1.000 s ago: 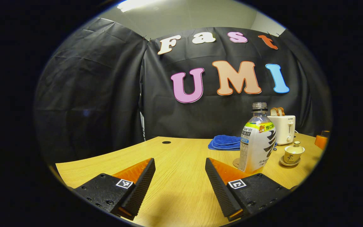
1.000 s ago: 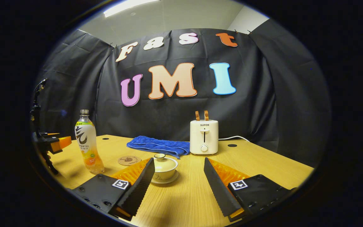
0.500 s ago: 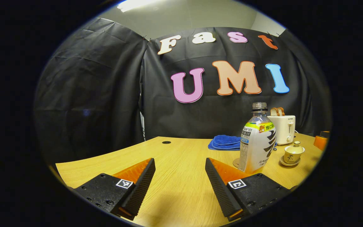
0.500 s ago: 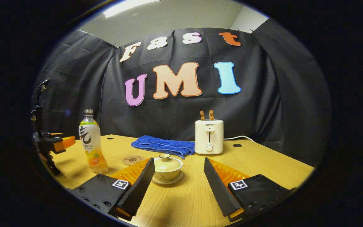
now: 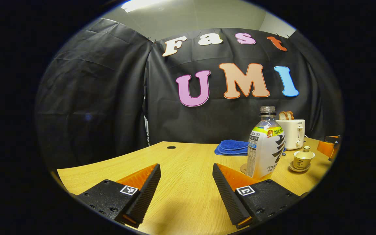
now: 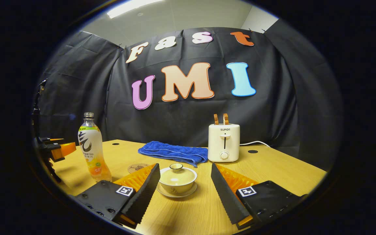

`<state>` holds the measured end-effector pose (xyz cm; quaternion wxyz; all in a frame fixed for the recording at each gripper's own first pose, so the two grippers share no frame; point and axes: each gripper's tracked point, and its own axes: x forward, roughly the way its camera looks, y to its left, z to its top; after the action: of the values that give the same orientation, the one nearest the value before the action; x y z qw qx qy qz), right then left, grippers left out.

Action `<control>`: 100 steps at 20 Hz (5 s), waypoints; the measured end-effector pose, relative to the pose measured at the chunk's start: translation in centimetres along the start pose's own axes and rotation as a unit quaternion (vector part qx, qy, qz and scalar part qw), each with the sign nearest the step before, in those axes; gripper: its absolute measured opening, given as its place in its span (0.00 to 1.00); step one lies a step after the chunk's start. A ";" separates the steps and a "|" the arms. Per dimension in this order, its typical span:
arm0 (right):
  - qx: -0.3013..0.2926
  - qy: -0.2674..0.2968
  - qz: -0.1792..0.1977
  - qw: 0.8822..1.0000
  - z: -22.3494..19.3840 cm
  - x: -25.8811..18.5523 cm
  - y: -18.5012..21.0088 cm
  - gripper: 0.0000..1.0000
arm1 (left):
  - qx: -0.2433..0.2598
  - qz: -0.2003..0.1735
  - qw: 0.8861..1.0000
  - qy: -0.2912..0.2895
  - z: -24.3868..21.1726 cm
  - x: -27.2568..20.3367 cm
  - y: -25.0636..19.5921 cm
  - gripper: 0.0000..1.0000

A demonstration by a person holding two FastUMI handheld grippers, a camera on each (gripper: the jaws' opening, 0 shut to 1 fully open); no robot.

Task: Open the teacup lid with one hand, grasp the water bottle and pour water into the teacup with the other hand; after pouring, place the water bottle on the coaster and then close the teacup lid.

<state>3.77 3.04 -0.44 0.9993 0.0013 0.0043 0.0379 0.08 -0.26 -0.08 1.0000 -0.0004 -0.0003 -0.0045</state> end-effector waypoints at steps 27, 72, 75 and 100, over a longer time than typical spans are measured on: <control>-0.009 0.081 0.009 0.997 -2.8 7.6 2.4 0.36 | -0.001 0.001 1.000 0.000 -0.2 0.1 -0.1 0.93; -0.001 -0.003 -0.043 0.999 0.3 -3.0 -5.5 0.30 | 0.009 -0.247 0.965 0.090 -2.8 1.7 -15.5 0.87; -0.001 -0.003 -0.048 0.999 0.3 -3.3 -6.1 0.30 | 0.016 -0.250 0.964 0.093 -3.0 2.1 -15.9 0.83; -0.004 -0.007 -0.135 0.991 0.7 -4.5 -14.6 0.31 | 0.564 -0.147 0.812 0.005 -0.6 7.2 -17.9 0.54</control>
<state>0.39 -11.85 0.27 0.9953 -0.0026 -0.0027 -0.0969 7.16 -18.24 -0.62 0.8121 0.5638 0.0023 -0.1507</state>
